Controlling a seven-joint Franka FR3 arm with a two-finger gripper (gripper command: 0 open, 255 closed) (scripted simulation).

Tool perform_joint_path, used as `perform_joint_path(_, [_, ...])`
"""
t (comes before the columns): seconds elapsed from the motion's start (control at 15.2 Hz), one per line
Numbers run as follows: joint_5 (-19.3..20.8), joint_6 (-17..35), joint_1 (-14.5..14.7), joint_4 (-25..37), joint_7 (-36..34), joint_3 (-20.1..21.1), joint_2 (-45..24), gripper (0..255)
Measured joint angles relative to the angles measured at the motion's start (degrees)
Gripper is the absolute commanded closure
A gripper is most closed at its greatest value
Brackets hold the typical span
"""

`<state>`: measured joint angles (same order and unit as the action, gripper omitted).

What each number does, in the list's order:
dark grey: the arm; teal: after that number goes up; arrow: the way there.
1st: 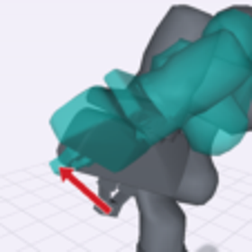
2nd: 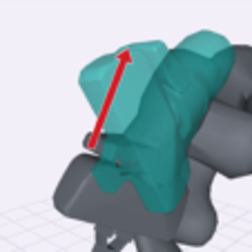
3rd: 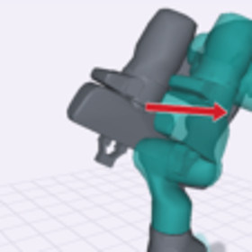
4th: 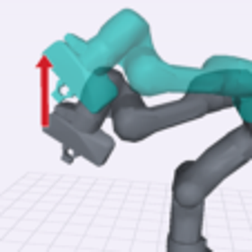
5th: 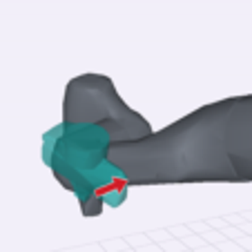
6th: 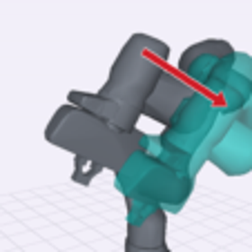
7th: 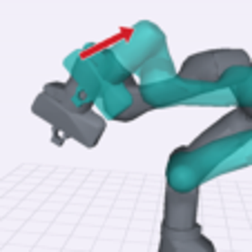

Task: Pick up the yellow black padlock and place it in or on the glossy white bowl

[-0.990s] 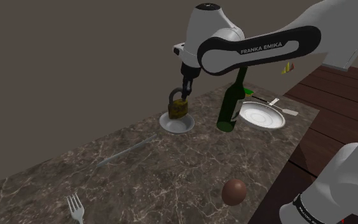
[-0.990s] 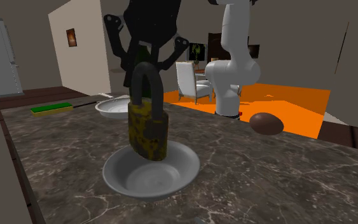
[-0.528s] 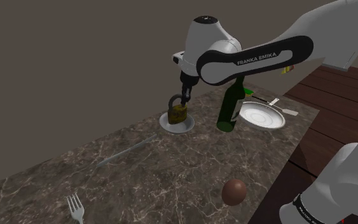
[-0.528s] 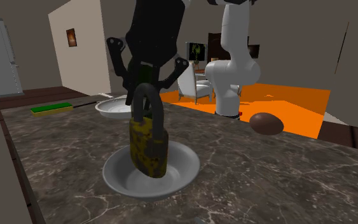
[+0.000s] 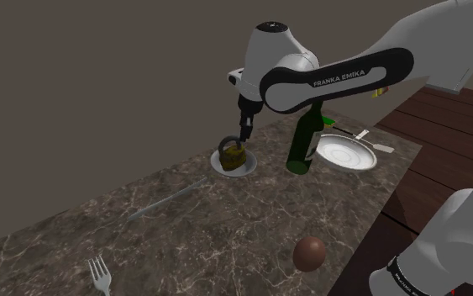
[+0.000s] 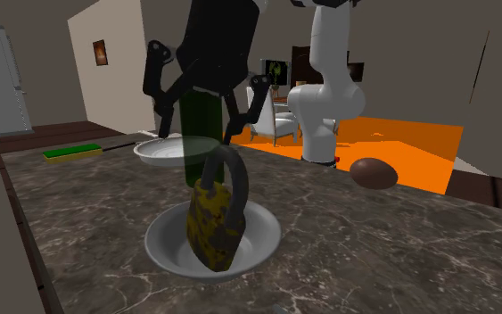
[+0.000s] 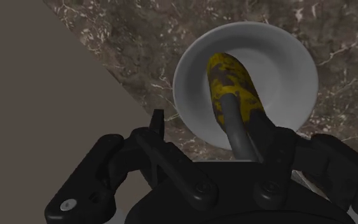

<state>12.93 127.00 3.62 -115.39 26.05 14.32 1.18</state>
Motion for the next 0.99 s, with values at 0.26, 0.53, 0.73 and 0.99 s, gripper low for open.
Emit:
perform_joint_path(0.26, [0.0,0.0,0.0,0.0,0.0,0.0,0.0,0])
perform_joint_path(0.53, [-1.3,-4.5,0.4,1.8,0.7,0.3,2.8,0])
perform_joint_path(0.73, [-1.6,-6.2,0.5,3.1,1.0,0.4,3.3,0])
perform_joint_path(0.99, [-1.7,-6.4,0.5,3.2,1.1,0.4,3.4,0])
